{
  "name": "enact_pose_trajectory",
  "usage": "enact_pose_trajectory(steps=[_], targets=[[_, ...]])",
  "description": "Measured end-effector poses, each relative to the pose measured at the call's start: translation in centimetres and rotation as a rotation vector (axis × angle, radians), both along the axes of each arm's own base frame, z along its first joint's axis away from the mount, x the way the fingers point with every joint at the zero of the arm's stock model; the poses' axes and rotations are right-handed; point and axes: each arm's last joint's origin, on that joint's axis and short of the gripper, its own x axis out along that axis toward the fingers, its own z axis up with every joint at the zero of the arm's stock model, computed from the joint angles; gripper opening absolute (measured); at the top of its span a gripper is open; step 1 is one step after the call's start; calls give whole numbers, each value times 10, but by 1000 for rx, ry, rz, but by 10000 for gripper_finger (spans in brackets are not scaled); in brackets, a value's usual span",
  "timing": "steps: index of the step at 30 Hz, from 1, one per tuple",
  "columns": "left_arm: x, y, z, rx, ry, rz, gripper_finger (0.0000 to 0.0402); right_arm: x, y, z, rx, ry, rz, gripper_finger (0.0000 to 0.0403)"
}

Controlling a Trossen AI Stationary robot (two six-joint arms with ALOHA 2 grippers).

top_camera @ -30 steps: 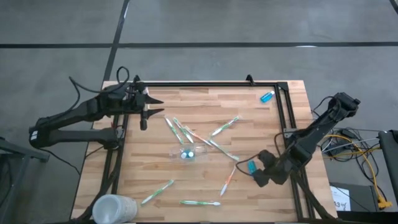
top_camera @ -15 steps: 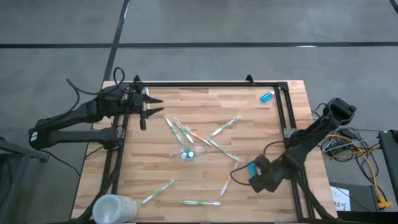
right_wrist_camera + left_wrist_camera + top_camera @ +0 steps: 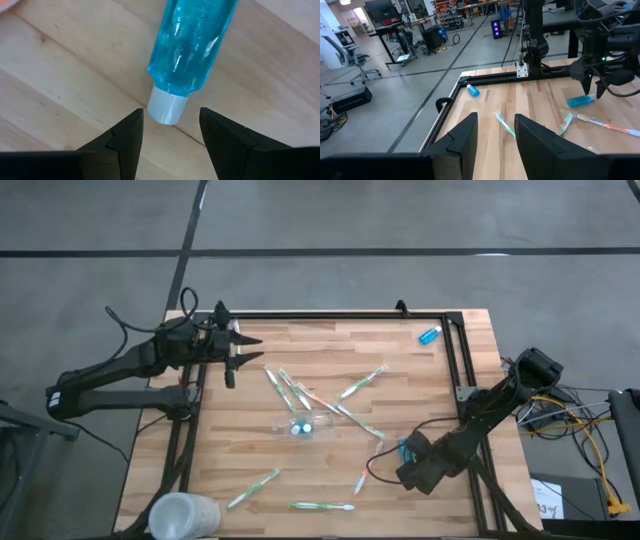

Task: Pick & Place toothbrushing station
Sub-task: Put the blue mouthwash bottle into the transparent organizer

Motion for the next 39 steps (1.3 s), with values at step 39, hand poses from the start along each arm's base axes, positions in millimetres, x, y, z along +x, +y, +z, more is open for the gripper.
enact_pose_trajectory(steps=[39], targets=[[0, 0, 0, -9, -1, 1, 133, 6, 3, -8, 23, -5, -85, 104]])
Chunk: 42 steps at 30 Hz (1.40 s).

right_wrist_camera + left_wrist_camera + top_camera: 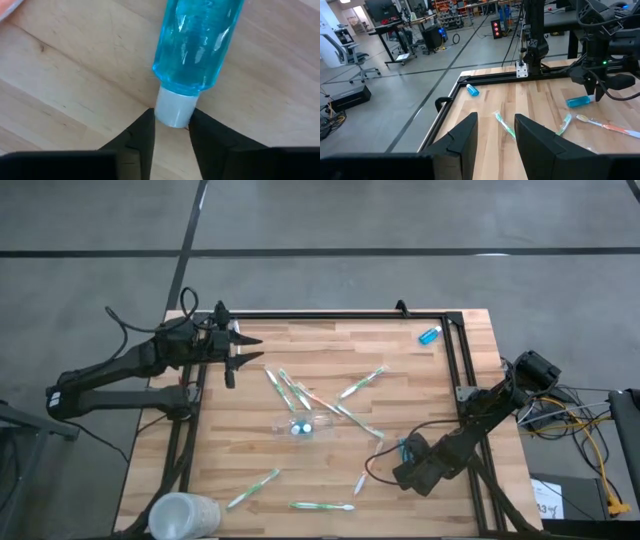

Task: Pick & Place toothbrushing station
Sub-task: Put the blue mouthwash bottle into the transparent organizer

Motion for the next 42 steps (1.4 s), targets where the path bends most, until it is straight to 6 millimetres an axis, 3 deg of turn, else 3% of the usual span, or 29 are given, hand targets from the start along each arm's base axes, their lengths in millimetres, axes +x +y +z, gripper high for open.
enact_pose_trajectory(steps=[11, 22, 28, 42], targets=[[0, 0, 0, -3, -1, 1, 133, 0, 0, -1, -3, 0, 10, 16], [0, 0, 0, -7, -1, 1, 133, 1, 0, 0, 7, -9, -14, 8], [0, 0, 0, -17, -3, 3, 133, 1, 0, 0, 8, -6, -28, 25], [0, 0, 0, -27, -3, 4, 133, 2, 0, 0, -6, -33, -83, 107]])
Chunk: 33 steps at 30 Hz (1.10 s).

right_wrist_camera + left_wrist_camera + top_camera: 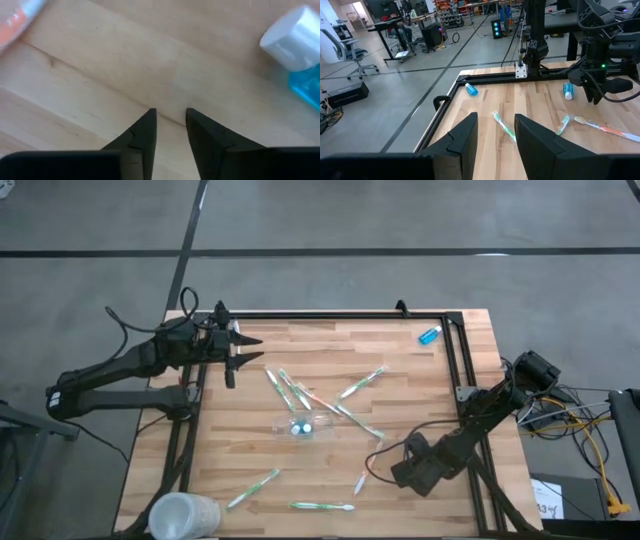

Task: Pick & Place toothbrushing station
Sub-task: Put the blue mouthwash bottle into the transparent organizer

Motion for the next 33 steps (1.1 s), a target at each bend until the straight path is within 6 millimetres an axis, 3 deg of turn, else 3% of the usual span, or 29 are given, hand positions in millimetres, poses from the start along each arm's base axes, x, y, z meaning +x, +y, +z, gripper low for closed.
enact_pose_trajectory(steps=[5, 12, 25, 33], targets=[[0, 0, 0, -3, 1, 0, 133, 6, 0, 7, -78, -97, 43, 127], [1, 0, 0, -2, 1, 0, 133, 18, 11, 32, -121, -148, 406, 137], [1, 1, 0, 3, 3, 16, 133, 20, -28, 85, -276, 294, 557, 142], [3, 2, -2, -1, 14, 16, 133, 22, -32, 95, -280, 324, 561, 140]])
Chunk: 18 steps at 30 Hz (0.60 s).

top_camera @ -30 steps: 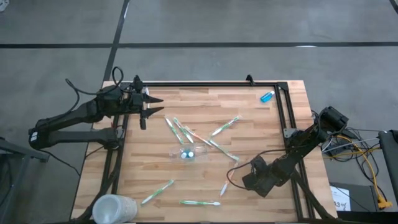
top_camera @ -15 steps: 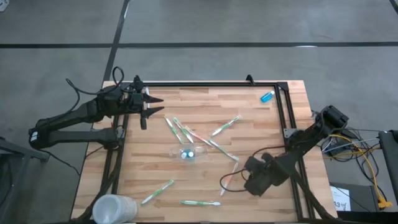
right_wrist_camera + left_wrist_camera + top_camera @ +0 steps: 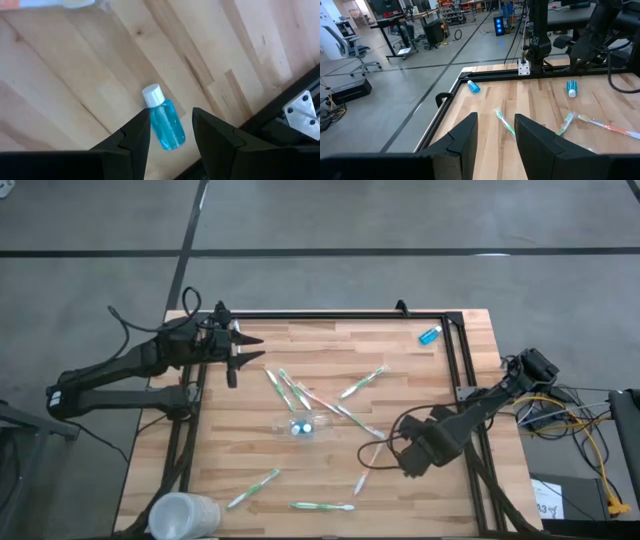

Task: Pick & Place toothbrushing station
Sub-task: Put the blue mouthwash bottle into the transparent organizer

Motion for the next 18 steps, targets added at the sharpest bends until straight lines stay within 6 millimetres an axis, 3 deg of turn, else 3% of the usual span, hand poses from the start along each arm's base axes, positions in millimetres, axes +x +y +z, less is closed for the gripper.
enact_pose_trajectory(steps=[18], targets=[[8, 3, -2, 29, 22, -6, 133, -1, 0, 0, -1, 8, 21, 133]])
